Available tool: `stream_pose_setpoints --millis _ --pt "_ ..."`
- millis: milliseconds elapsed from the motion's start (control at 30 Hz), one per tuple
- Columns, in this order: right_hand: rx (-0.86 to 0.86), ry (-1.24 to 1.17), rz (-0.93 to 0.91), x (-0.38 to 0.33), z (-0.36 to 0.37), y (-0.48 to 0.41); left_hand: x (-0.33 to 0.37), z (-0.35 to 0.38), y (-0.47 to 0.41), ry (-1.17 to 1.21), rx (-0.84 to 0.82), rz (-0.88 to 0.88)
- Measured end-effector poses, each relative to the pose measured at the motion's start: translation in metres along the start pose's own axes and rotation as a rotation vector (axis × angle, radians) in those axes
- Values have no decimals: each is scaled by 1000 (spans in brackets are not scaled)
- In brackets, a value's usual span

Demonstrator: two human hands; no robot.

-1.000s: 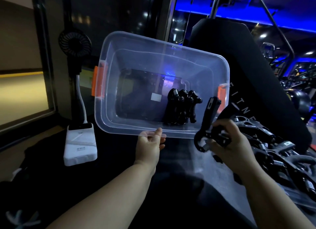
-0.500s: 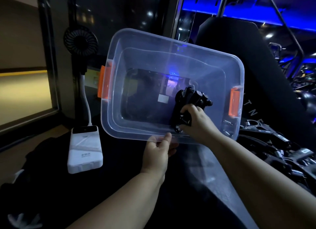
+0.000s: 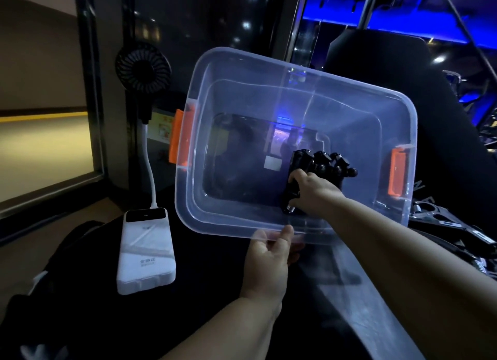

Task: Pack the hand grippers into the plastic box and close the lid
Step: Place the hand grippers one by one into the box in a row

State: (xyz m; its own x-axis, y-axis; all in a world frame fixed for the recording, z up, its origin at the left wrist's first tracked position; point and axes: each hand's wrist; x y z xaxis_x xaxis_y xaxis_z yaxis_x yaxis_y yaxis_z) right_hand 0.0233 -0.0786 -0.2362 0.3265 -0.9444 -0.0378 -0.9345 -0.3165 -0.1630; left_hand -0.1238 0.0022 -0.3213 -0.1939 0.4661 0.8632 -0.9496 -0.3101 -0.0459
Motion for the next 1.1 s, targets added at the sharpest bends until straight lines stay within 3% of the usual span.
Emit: stream_pose_setpoints --millis 400,533,667,767,933,1100 --pt "0 329 -54 -11 -5 -13 -7 -4 -4 -87 9 20" --pt "148 446 -64 -14 -9 -8 -6 -4 -3 -94 21 14" --pt "371 616 -232 -13 -3 -10 -6 -4 -2 -88 14 6" --pt "278 711 -335 -10 4 -18 -5 -4 -2 -71 3 11" --pt "90 781 -258 0 9 -31 -6 -5 -2 -54 -26 12" --pt "87 758 -271 1 6 -34 -6 -5 -2 -50 -15 30"
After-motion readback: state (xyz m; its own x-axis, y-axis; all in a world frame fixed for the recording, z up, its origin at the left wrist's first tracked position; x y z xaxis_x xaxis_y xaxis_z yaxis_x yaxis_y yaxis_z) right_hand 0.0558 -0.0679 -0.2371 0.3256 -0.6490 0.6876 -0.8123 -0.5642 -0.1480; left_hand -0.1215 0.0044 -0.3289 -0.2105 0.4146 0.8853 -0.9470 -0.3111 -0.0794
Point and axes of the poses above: each hand's wrist, its own y-axis away from the middle knuckle, its own z-axis out of the palm, x = y × z, and after that the axes turned 1 degree about -y, right-handed
